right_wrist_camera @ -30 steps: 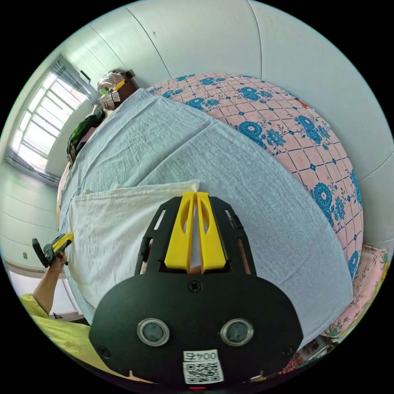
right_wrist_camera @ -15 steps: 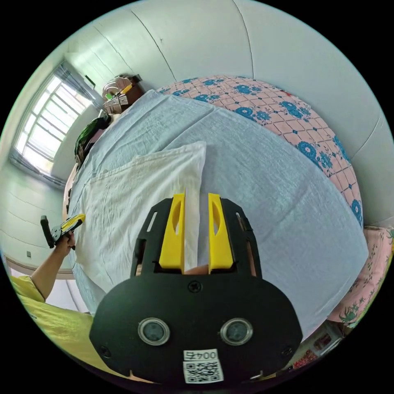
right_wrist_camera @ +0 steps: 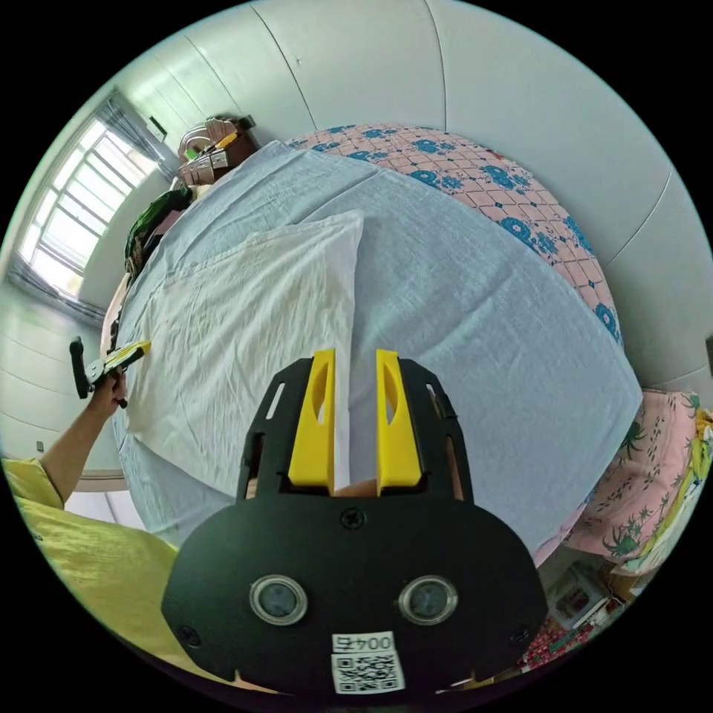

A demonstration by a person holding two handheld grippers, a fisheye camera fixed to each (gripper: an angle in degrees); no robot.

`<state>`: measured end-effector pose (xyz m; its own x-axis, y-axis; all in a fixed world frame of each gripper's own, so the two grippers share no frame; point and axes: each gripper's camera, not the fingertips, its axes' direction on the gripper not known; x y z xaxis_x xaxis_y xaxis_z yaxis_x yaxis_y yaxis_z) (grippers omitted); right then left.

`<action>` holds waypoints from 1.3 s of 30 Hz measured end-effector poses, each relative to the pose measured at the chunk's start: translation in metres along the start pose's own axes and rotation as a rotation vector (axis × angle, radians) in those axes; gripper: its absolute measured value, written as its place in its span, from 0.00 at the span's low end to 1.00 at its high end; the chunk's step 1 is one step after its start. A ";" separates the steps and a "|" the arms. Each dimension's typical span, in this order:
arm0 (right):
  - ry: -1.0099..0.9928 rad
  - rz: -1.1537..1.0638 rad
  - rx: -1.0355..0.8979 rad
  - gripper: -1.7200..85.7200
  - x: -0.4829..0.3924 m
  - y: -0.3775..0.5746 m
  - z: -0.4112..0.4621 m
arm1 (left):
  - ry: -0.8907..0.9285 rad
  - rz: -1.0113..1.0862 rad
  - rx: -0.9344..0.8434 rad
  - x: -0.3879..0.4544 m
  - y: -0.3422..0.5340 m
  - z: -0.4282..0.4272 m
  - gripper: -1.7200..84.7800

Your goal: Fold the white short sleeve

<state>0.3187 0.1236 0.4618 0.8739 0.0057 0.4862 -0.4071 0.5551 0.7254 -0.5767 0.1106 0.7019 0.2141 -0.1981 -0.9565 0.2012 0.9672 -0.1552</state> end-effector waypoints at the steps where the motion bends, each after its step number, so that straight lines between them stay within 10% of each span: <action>1: -0.037 0.032 -0.005 0.13 0.004 0.019 -0.007 | -0.016 -0.012 0.013 -0.001 -0.001 -0.014 0.03; 13: 0.026 0.058 -0.085 0.03 0.009 0.101 -0.016 | 0.067 0.060 -0.031 0.026 0.086 -0.075 0.02; 27: -0.076 0.100 0.035 0.13 -0.011 0.149 -0.091 | 0.094 -0.026 0.068 -0.004 0.165 -0.184 0.04; 39: -0.582 0.755 0.151 0.16 0.111 0.223 -0.082 | 0.160 0.034 0.038 -0.019 0.208 -0.200 0.10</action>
<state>0.3466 0.3163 0.6374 0.1151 -0.1185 0.9863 -0.8733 0.4611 0.1573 -0.7304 0.3471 0.6387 0.0675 -0.1342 -0.9887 0.2328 0.9657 -0.1152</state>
